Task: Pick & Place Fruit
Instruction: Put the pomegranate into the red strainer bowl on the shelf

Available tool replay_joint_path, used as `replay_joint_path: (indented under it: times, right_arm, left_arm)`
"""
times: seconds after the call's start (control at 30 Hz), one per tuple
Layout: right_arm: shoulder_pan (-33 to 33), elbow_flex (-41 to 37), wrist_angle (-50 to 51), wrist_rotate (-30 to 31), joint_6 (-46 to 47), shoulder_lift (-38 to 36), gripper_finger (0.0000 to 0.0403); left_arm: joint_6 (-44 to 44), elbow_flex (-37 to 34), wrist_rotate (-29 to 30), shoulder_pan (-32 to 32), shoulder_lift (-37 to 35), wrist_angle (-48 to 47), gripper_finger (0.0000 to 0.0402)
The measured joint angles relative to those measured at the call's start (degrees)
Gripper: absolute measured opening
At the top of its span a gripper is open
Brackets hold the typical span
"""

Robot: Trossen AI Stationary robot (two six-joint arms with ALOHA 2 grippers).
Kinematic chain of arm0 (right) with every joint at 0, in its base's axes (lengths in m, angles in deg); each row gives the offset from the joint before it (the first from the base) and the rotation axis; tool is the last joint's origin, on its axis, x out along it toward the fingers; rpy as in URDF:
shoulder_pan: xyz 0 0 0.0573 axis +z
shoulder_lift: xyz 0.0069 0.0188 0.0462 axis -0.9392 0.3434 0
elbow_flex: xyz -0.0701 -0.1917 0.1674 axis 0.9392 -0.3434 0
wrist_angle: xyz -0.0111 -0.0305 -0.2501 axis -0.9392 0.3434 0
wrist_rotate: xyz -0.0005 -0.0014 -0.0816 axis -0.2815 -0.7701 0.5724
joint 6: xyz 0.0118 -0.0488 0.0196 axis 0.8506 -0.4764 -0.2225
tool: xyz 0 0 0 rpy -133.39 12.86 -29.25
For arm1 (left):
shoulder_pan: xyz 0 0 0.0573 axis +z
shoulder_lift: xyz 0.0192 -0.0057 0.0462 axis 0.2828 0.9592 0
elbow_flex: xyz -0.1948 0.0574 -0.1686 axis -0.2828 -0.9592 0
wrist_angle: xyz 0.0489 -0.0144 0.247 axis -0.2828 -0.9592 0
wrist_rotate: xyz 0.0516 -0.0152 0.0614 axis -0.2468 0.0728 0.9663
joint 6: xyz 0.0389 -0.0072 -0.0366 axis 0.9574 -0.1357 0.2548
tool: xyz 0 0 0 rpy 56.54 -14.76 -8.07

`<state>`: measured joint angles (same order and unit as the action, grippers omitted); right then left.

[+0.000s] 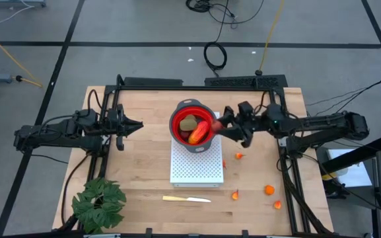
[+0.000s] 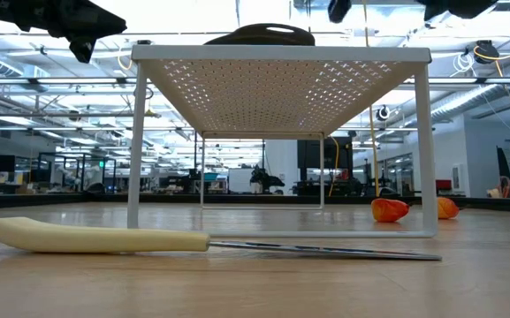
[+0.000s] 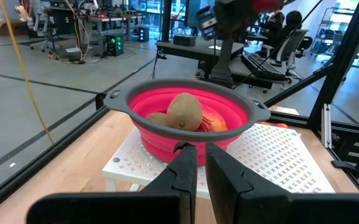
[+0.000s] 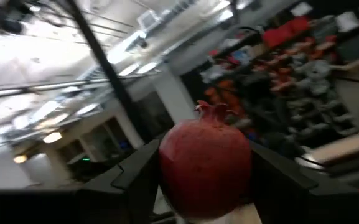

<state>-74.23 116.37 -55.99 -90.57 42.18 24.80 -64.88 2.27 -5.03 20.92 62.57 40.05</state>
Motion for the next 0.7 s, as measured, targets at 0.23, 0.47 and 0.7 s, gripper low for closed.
replay_joint_path:
  times: [0.23, 0.47, 0.7]
  right_arm:
    - [-2.3, 0.3, 5.7, 4.6, -3.8, 0.0, 0.0205]
    - [-2.8, 8.7, 24.5, 8.6, -12.7, 0.4, 0.0205]
    - [-2.8, 18.8, 39.5, 12.5, -21.7, 3.9, 0.0205]
  left_arm:
    - [0.0, 0.0, 0.0, 0.0, 0.0, 0.0, 0.0031]
    - [0.0, 0.0, 0.0, 0.0, 0.0, 0.0, 0.0031]
    - [0.0, 0.0, 0.0, 0.0, 0.0, 0.0, 0.0031]
